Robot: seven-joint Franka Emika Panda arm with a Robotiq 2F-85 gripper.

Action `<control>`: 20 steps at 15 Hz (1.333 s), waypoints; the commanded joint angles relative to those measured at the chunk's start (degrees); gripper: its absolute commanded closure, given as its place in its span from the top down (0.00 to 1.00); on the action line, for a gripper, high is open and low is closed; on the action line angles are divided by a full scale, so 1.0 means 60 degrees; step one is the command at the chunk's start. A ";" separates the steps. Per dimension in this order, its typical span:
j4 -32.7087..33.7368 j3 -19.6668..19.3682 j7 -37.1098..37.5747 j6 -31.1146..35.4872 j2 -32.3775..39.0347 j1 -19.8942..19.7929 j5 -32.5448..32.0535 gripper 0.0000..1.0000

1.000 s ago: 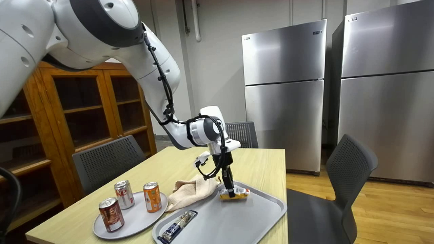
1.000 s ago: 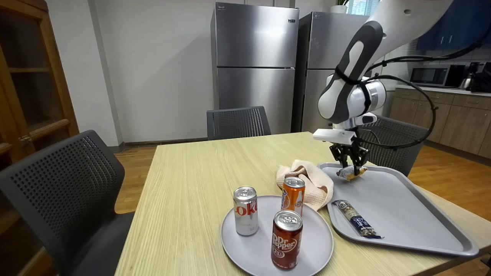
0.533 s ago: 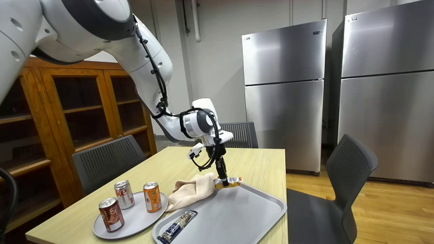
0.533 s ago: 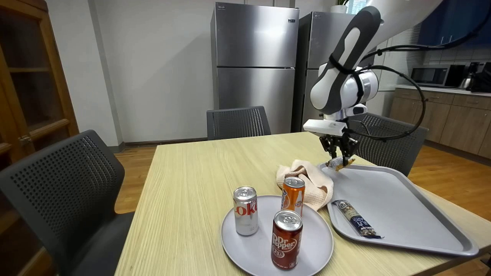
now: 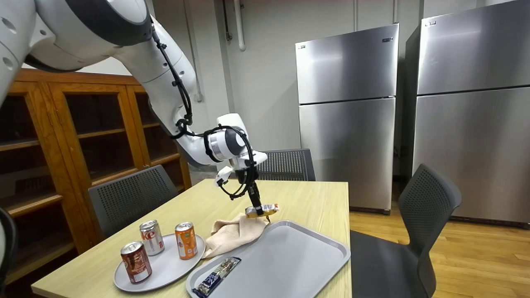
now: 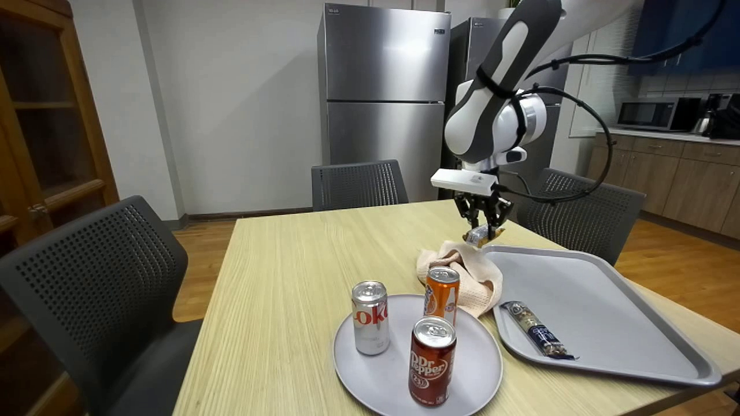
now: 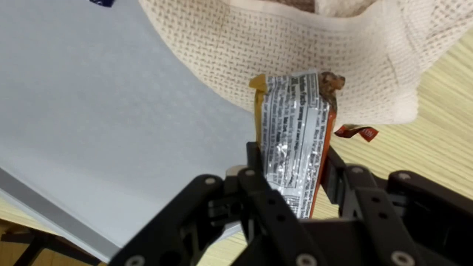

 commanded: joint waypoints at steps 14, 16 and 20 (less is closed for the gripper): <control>0.1536 0.1073 -0.0320 -0.0180 0.0274 0.0965 -0.0630 0.16; 0.1758 0.1169 -0.0315 -0.0245 0.0403 0.1158 -0.0706 0.16; 0.2287 0.1287 -0.0317 -0.0344 0.0755 0.1576 -0.0908 0.16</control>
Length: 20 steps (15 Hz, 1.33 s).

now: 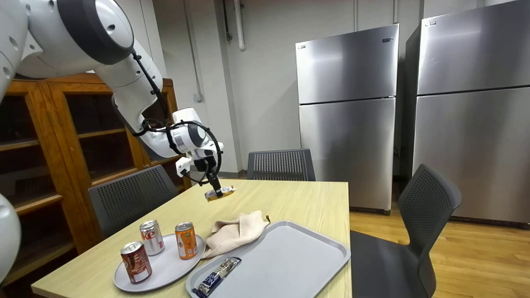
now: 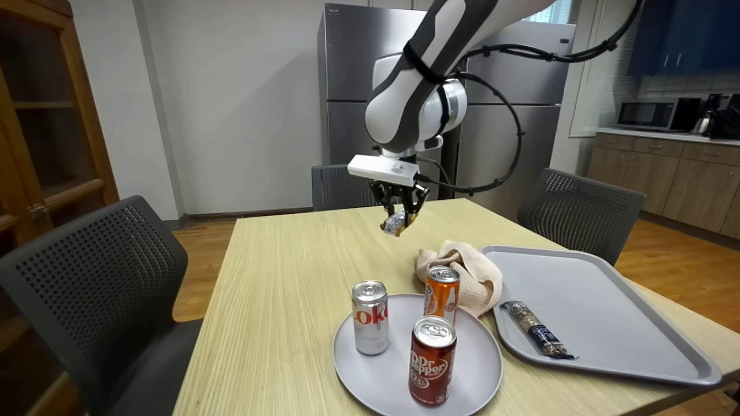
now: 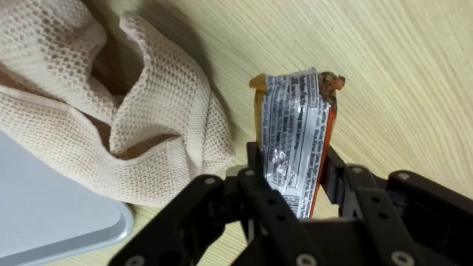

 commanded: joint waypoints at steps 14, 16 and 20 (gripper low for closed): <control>0.2420 0.0288 -0.0687 -0.1150 0.1849 0.1099 -0.0437 0.16; 0.2624 0.0273 -0.0736 -0.1302 0.2105 0.1169 -0.0461 0.16; 0.3062 0.0254 -0.0790 -0.1582 0.2617 0.1278 -0.0487 0.16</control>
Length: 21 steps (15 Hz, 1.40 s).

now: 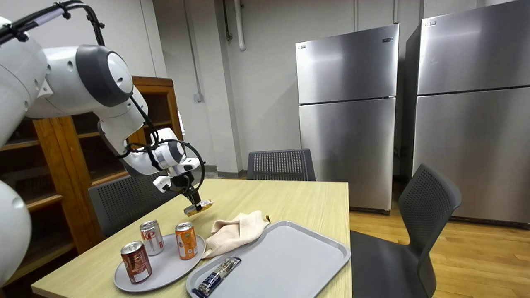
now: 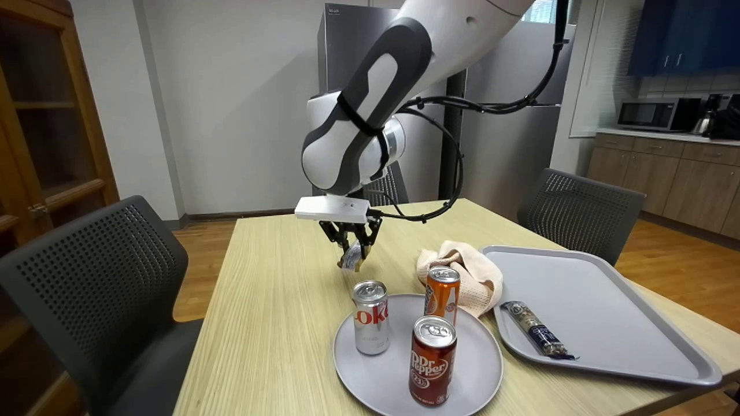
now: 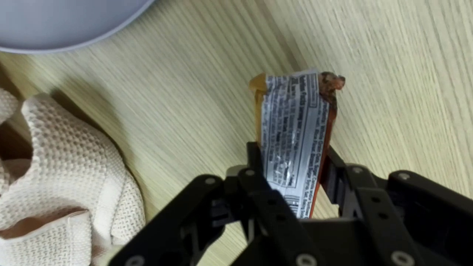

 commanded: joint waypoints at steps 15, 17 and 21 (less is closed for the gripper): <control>0.1205 -0.0170 -0.0221 -0.0565 0.0356 -0.0200 -0.0052 1.00; 0.1025 -0.0212 -0.0210 -0.0452 0.0146 -0.0333 -0.0038 1.00; 0.0616 -0.0274 -0.0316 -0.0231 -0.0346 -0.0653 -0.0061 1.00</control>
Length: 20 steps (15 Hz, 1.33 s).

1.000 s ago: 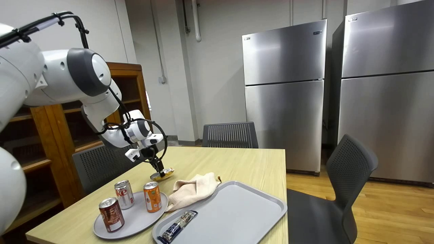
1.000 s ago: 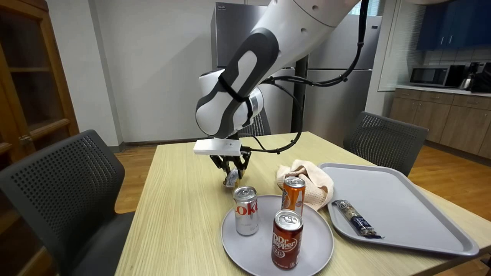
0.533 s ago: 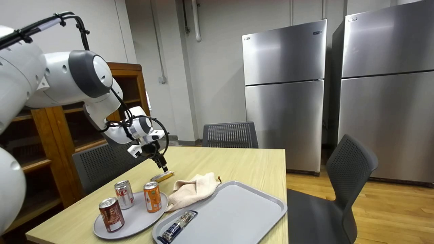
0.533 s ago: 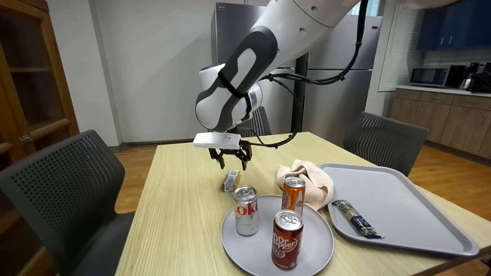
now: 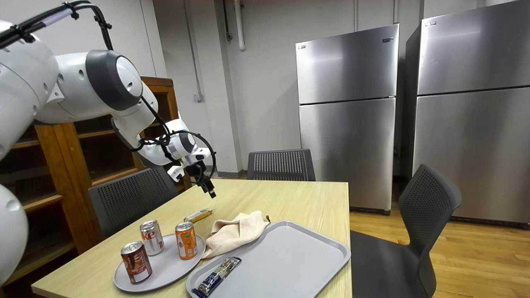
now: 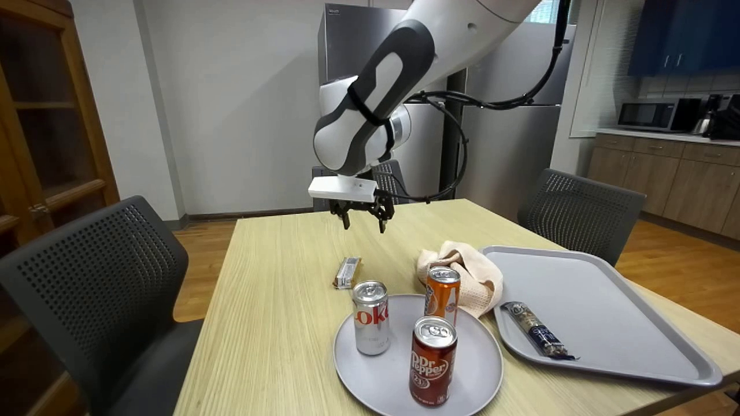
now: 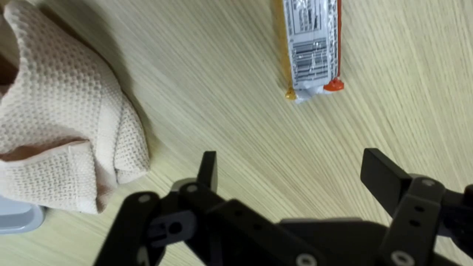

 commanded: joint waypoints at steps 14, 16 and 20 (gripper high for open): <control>-0.3744 0.0488 -0.2978 0.1613 -0.3097 -0.2171 0.0637 1.00; -0.4218 0.0820 -0.4239 0.1734 -0.3445 -0.2736 0.1171 1.00; -0.4992 0.1057 -0.6502 0.1609 -0.4033 -0.3548 0.2252 1.00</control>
